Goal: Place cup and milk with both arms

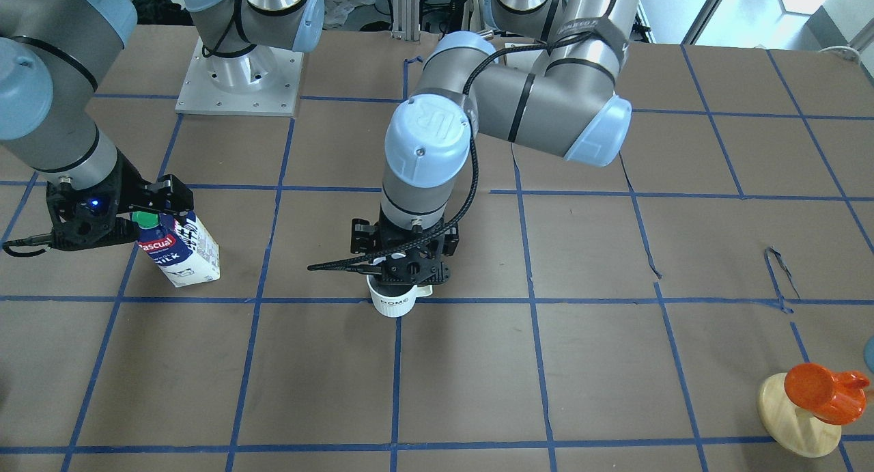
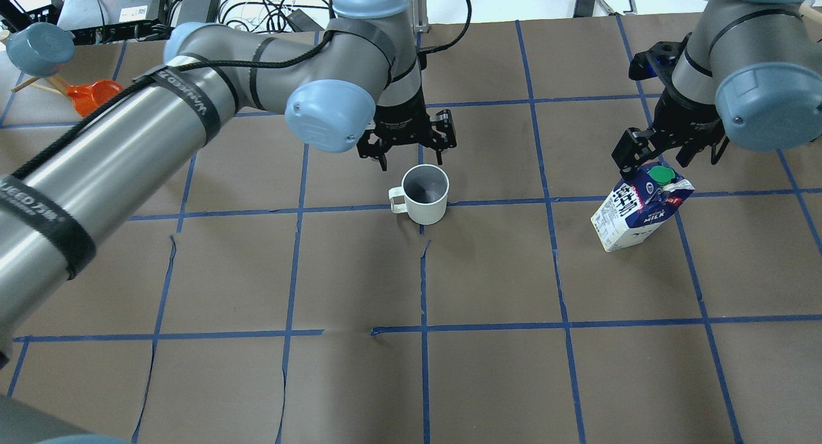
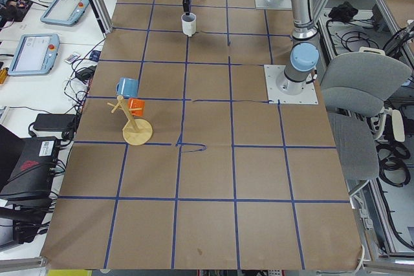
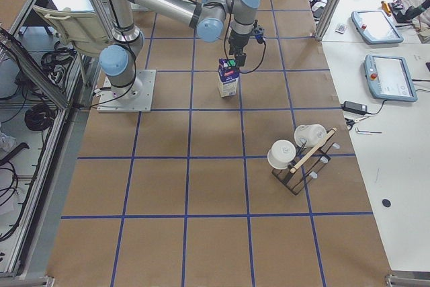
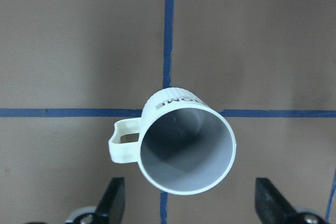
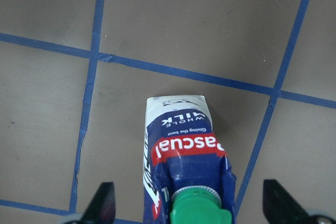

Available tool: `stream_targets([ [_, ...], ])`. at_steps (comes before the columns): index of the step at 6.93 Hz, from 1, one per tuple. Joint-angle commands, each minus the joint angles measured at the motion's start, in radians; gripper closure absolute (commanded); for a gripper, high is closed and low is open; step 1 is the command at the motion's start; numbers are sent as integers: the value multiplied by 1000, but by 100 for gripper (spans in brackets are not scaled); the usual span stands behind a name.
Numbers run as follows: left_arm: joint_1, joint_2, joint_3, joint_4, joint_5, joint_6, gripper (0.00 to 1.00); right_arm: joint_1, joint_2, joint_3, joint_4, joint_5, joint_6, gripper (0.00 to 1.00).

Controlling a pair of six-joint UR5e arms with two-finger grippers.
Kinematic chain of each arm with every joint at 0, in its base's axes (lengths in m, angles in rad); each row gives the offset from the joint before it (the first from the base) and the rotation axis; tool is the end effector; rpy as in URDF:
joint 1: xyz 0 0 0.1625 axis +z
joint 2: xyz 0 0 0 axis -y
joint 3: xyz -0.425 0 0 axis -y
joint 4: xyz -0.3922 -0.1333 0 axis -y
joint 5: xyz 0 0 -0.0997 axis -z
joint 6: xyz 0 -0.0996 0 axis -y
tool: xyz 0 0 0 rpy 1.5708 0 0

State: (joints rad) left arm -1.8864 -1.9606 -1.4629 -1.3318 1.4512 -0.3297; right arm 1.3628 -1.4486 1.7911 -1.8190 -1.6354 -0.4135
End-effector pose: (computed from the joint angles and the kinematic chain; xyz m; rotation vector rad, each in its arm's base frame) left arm -0.3347 -0.5572 0.3434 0.0253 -3.0393 -0.1196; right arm 0.0186 -0.5263 0.3443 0.3231 -3.0874 -0.1701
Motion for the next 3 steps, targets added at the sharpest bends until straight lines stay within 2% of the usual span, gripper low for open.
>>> stream_targets([
  [1, 106, 133, -4, -98, 1, 55, 0, -19, -1, 16, 0, 0, -2, 5],
  [2, 175, 193, -7, -146, 1, 99, 0, -19, -1, 16, -2, 2, -13, 13],
  [3, 196, 260, -14, -221, 17, 116, 0, -19, -1, 16, 6, 5, -13, 15],
])
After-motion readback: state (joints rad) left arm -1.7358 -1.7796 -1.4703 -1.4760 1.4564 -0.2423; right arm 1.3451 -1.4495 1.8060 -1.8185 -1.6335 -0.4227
